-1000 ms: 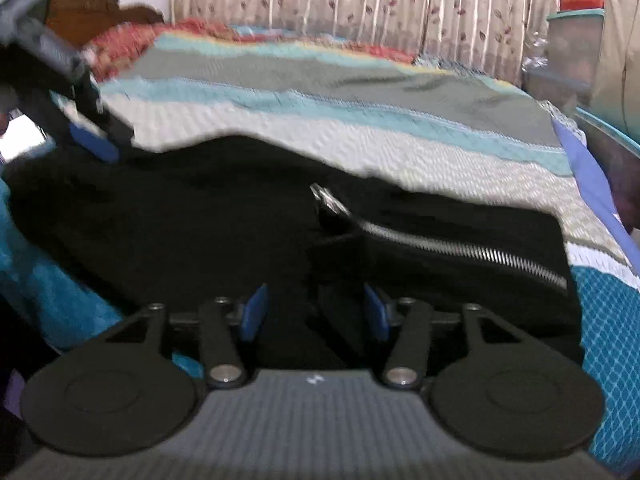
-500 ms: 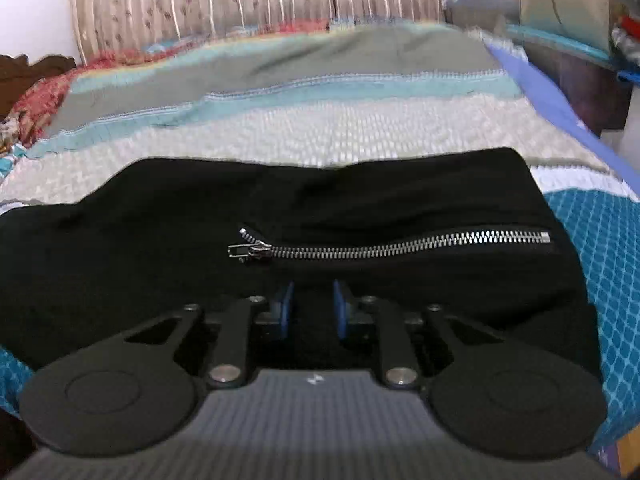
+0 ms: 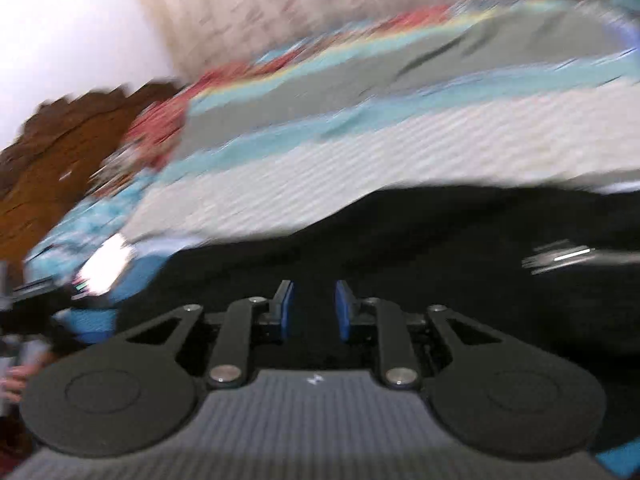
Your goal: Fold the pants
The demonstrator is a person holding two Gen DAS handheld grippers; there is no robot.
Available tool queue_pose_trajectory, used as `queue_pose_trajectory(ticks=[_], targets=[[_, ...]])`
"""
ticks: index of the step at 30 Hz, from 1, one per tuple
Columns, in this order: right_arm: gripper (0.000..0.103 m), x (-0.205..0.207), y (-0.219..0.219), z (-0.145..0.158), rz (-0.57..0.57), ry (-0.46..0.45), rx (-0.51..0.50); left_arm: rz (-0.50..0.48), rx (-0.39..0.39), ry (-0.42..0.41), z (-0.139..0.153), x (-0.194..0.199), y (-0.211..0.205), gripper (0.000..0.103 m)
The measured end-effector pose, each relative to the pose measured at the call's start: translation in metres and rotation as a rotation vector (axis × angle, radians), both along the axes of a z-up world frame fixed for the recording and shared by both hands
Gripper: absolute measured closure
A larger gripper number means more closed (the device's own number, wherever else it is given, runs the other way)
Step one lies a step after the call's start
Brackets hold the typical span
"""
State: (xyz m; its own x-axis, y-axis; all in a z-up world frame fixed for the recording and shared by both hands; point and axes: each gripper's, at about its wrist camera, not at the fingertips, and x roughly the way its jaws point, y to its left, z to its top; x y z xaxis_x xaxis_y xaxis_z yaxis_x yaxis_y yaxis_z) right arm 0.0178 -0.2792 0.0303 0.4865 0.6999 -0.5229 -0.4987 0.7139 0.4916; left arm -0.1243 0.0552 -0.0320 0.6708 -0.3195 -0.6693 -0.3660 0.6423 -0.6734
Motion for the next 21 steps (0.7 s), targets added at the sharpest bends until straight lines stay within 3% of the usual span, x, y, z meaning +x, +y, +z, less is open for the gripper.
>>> queue_pose_trajectory(ticks=[4,6,8,9,12,17,21], targets=[[0.083,0.013,0.056,-0.009,0.145,0.089,0.033,0.045,-0.104,0.006,-0.023,0.003,0.013,0.008],[0.085,0.02,0.081,-0.02,0.196,0.152,0.042,0.059,-0.095,0.004,-0.027,0.008,0.012,0.027],[0.084,0.024,0.099,-0.033,0.22,0.22,0.03,0.055,-0.061,-0.006,-0.027,0.01,0.011,0.07],[0.084,0.027,0.109,-0.045,0.227,0.265,0.001,0.049,-0.068,-0.019,-0.026,0.01,0.013,0.075],[0.085,0.023,0.111,-0.052,0.218,0.291,0.01,0.036,-0.04,-0.049,-0.02,0.008,0.009,0.079],[0.085,0.024,0.095,-0.053,0.2,0.331,0.09,-0.107,0.19,-0.177,0.024,0.013,-0.038,0.079],[0.082,0.029,0.05,-0.042,0.093,0.318,0.241,-0.268,0.368,-0.279,0.054,0.026,-0.088,0.079]])
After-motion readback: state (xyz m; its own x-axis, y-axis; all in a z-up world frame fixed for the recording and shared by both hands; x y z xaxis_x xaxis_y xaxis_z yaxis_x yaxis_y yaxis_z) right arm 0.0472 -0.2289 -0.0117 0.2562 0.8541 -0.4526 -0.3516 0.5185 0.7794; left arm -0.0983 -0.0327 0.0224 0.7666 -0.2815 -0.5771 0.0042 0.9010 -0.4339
